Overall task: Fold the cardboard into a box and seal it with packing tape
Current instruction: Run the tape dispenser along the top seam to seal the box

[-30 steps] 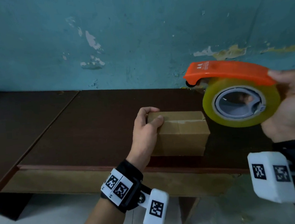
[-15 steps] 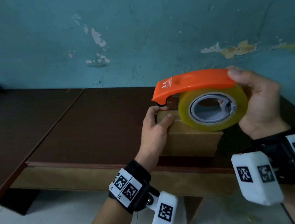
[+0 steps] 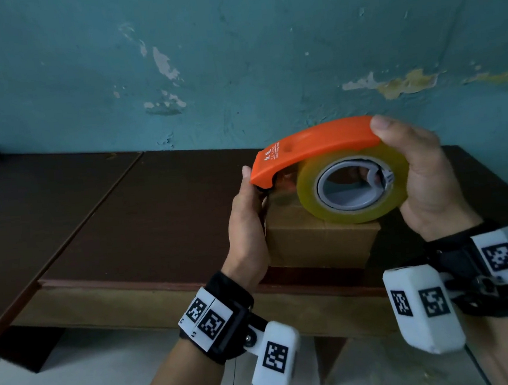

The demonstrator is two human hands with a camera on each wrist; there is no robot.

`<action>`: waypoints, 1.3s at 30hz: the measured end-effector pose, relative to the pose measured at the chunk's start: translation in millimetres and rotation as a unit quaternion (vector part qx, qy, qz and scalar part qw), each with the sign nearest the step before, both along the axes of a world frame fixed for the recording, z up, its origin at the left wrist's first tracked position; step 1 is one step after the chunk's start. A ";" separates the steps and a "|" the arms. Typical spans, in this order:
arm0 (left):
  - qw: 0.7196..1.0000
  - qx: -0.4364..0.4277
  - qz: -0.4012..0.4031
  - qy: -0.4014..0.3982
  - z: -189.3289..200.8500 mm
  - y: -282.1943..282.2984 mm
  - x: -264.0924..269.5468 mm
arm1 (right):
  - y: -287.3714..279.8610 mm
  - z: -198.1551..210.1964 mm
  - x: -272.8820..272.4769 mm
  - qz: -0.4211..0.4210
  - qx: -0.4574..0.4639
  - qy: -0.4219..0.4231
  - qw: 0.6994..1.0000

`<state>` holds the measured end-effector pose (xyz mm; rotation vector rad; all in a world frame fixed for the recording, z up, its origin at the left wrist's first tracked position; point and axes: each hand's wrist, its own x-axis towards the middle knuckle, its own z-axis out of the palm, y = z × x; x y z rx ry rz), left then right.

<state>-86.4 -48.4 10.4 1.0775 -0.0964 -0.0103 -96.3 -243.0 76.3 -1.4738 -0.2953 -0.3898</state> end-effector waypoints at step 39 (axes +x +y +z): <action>0.994 0.060 -0.087 0.004 -12.1 51.2 2.9 | 17.6 -46.5 2.2 -0.005 -0.047 -0.104 0.993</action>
